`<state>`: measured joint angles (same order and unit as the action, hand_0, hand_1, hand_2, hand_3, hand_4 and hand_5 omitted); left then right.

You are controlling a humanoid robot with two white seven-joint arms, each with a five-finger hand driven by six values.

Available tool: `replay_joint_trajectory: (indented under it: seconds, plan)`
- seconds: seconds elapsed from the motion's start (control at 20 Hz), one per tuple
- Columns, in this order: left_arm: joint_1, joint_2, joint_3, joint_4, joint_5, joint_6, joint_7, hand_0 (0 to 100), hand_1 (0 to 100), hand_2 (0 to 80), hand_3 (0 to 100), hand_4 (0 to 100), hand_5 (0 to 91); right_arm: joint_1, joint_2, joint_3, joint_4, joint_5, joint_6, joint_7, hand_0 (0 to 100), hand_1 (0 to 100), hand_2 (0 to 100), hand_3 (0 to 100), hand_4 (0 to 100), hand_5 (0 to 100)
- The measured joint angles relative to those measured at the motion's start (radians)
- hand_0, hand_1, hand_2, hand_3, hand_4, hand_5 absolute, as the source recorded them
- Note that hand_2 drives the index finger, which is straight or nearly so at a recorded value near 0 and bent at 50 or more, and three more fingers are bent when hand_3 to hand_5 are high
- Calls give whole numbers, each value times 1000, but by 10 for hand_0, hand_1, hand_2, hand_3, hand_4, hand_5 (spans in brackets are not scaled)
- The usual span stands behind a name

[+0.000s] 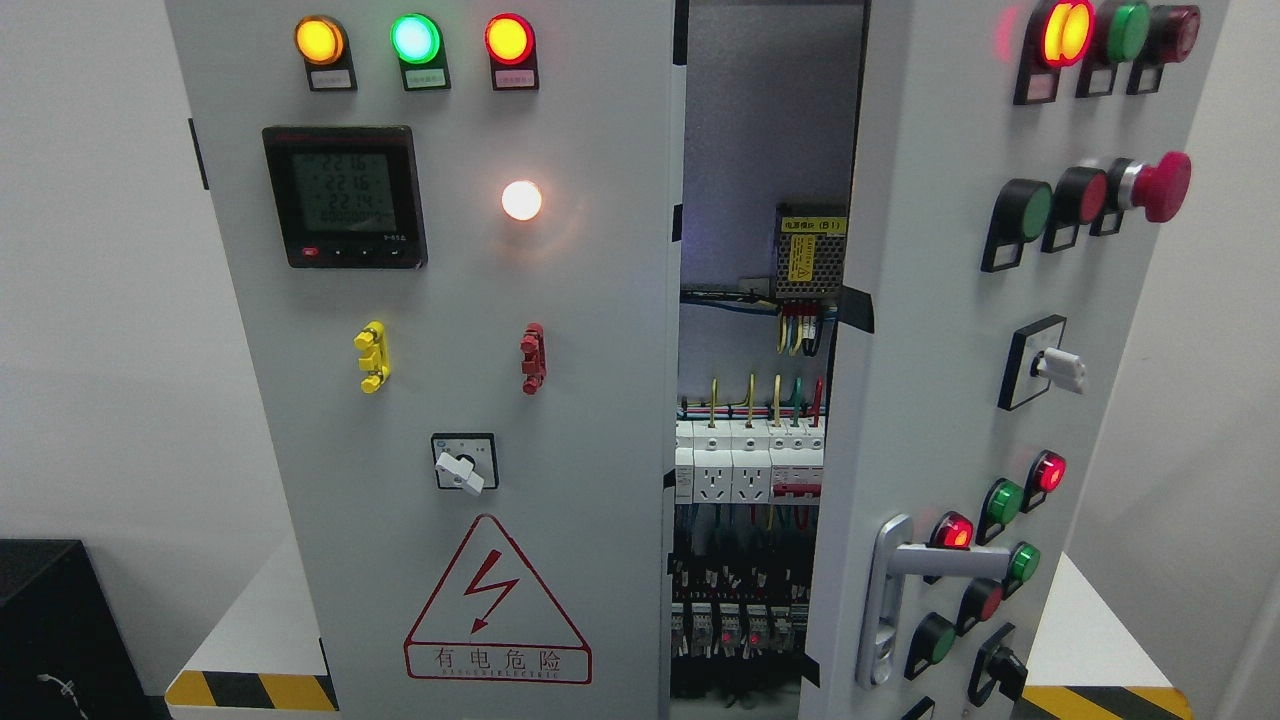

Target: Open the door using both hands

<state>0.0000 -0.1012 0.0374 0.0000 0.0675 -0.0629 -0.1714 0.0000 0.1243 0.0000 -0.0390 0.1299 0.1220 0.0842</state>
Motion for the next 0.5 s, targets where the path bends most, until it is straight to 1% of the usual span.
replay_joint_trajectory:
  seconds: [0.45,0.5]
  plan:
    - [2,3,-2,-1,2,-1,2,0,0,0,0,0,0,0,0,0,0,-1,0,0,0,0,0,0,0,0]
    - [14,9,-1,-5,8,-2,-27,0,0,0,0,0,0,0,0,0,0,-1,0,0,0,0,0,0,0,0]
